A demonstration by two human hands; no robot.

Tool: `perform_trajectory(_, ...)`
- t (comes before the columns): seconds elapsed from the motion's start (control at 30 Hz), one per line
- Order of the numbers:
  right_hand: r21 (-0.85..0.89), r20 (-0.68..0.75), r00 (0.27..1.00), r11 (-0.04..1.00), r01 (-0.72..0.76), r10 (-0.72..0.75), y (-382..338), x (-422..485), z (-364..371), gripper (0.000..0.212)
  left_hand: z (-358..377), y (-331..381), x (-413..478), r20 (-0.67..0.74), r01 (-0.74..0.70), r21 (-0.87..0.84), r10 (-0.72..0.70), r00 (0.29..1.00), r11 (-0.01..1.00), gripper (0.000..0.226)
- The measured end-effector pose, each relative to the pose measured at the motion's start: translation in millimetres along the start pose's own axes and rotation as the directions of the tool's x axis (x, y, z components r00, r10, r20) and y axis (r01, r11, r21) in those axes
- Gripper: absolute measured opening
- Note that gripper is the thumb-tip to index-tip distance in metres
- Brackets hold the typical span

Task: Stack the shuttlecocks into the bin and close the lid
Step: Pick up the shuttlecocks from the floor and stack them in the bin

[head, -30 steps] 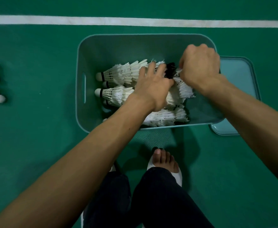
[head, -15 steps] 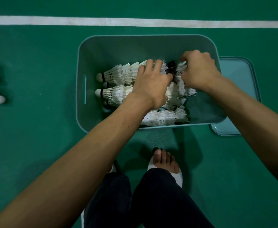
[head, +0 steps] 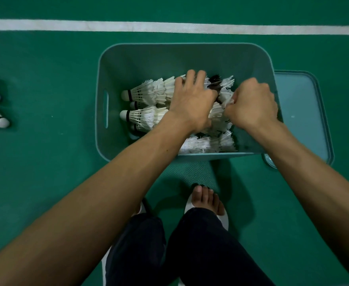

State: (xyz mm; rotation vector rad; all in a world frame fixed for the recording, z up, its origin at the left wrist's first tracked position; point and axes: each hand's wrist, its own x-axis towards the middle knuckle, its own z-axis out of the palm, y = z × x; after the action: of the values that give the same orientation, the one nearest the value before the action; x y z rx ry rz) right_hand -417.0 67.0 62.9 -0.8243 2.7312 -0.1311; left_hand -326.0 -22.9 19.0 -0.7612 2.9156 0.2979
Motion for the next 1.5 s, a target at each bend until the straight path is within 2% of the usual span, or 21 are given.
perform_trajectory(0.07, 0.032, -0.010, 1.000, 0.999, 0.005, -0.004, 0.9, -2.5, -4.0, 0.003, -0.4, -0.6, 1.7, -0.030, 0.021, -0.018, -0.021, 0.999, 1.000, 0.036)
perform_trajectory(0.17, 0.067, -0.016, 1.000, 0.998, 0.002, -0.001, 7.3, -4.4, -8.1, 0.008, 0.5, 0.8, 1.7, -0.046, 0.027, -0.050, -0.029, 0.999, 0.998, 0.035)
perform_trajectory(0.4, 0.244, 0.135, 0.981, 0.955, -0.170, 0.140, 17.5, -1.0, 9.4, 0.012, -0.6, -1.7, -0.8, -0.044, 0.034, -0.097, -0.038, 0.998, 0.995, 0.040)
perform_trajectory(0.47, 0.257, 0.130, 0.978, 0.947, -0.191, 0.161, 19.3, 2.5, 14.1, 0.005, 0.5, -0.6, -1.0, -0.045, 0.024, -0.099, -0.028, 0.999, 0.995, 0.041)
perform_trajectory(0.63, 0.299, 0.083, 0.981, 0.935, -0.191, 0.174, 14.7, 7.1, 18.6, 0.011, -1.4, 7.3, 8.4, -0.071, -0.057, -0.033, 0.055, 0.996, 0.998, 0.048)
perform_trajectory(0.83, 0.287, 0.068, 0.984, 0.942, -0.175, 0.162, 11.3, 2.2, 19.0, 0.003, 3.4, 15.3, 17.2, -0.108, -0.087, -0.031, 0.083, 0.991, 0.996, 0.022)
perform_trajectory(1.03, 0.288, 0.101, 0.984, 0.942, -0.172, 0.149, 11.0, 0.9, 17.8, 0.006, 9.7, 10.3, 17.2, -0.085, -0.061, -0.071, 0.055, 0.995, 0.996, 0.041)
perform_trajectory(1.2, 0.328, 0.218, 0.962, 0.916, -0.231, 0.164, 7.2, 2.2, 12.2, 0.020, 13.3, 8.2, 16.5, -0.087, -0.062, -0.088, 0.055, 0.995, 0.994, 0.034)
perform_trajectory(1.27, 0.270, 0.273, 0.951, 0.937, -0.223, 0.148, 5.1, -2.3, 4.7, 0.021, 13.7, 8.8, 16.5, -0.090, -0.064, -0.087, 0.056, 0.994, 0.994, 0.032)
perform_trajectory(1.3, 0.171, 0.244, 0.961, 0.970, -0.173, 0.129, 4.3, -5.1, 0.8, 0.020, 14.1, 9.1, 16.6, -0.093, -0.062, -0.081, 0.054, 0.994, 0.995, 0.030)
perform_trajectory(1.37, -0.019, 0.037, 0.999, 0.999, -0.031, 0.031, -1.2, -11.2, -8.1, 0.018, 15.1, 9.5, 16.7, -0.103, -0.063, -0.060, 0.057, 0.993, 0.996, 0.029)
perform_trajectory(1.43, -0.017, -0.115, 0.992, 0.999, 0.045, -0.047, -8.7, -9.5, -15.8, 0.018, 17.2, 9.0, 17.7, -0.110, -0.069, -0.043, 0.064, 0.992, 0.997, 0.033)
perform_trajectory(1.5, 0.026, -0.088, 0.995, 0.998, 0.054, -0.051, -16.4, 1.8, -15.1, 0.024, 17.9, 8.8, 18.2, -0.105, -0.066, -0.035, 0.062, 0.993, 0.997, 0.037)
